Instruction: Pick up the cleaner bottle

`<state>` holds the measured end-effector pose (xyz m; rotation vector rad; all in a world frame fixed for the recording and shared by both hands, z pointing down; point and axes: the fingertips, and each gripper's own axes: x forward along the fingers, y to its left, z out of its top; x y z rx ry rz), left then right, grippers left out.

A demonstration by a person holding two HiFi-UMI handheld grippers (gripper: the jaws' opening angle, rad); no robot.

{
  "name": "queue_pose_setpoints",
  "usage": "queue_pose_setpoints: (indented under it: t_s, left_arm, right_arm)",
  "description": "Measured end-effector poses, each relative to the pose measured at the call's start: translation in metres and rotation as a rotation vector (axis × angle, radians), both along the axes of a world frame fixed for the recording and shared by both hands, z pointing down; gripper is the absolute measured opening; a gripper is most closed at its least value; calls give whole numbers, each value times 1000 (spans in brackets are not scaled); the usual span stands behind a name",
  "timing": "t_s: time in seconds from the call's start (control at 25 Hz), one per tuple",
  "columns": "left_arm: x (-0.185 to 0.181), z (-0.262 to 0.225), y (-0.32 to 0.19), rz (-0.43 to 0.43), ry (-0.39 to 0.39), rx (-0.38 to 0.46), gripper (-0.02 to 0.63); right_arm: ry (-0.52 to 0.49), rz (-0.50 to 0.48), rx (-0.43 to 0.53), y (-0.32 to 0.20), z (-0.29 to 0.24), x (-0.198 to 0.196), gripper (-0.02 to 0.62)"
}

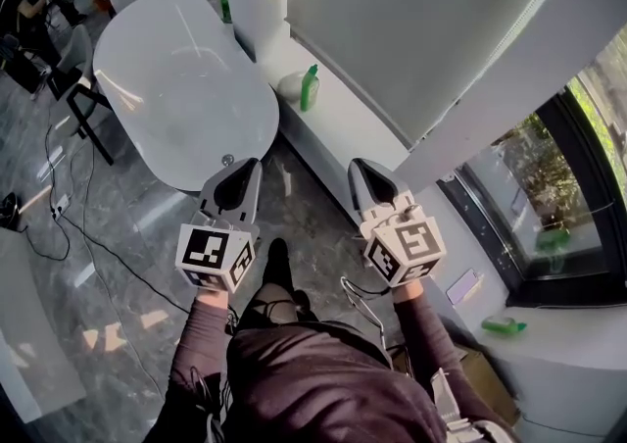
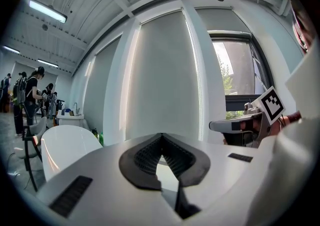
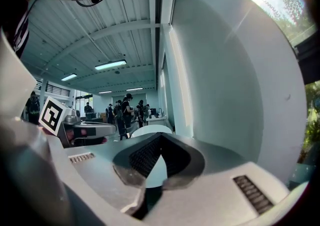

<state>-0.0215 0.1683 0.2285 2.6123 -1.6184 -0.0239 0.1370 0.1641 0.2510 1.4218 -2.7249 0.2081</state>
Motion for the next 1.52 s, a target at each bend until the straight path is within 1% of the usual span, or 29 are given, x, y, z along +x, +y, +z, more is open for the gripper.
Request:
queue_pose_setpoints:
  t_s: [0.16,0.32,0.56,0.76,0.88,1.04,1.24,1.52]
  left_arm:
    - [0,4,-24,4,6,-7,6]
    - [-5,13,-54,21,40,-16,6]
    - [-5,15,-109,68,35,-12,8]
    - [-6,19,-153,112,33,-21,8]
    - [-8,18,-179,130,24,-31,8]
    - [-14,20,-208,139,36,-34,8]
    - [-21,22,-233,152,41,-42,8]
    - [-29,35,-255,170,43,-57,8]
  right_arm:
    - [2,2,-16,-22,7,-3,2]
    - [10,13,-29,-49,13,-10,2]
    - [25,46,-50,-100,24,-14,2]
    - [31,95,-96,-138,26,-19,2]
    - [41,112,-110,-160,29,-21,2]
    - [55,126,-118,-187,30,-25,2]
    - [65,140,-134,-212,34,-34,1]
    - [95,150,-161,-233,44,-45,2]
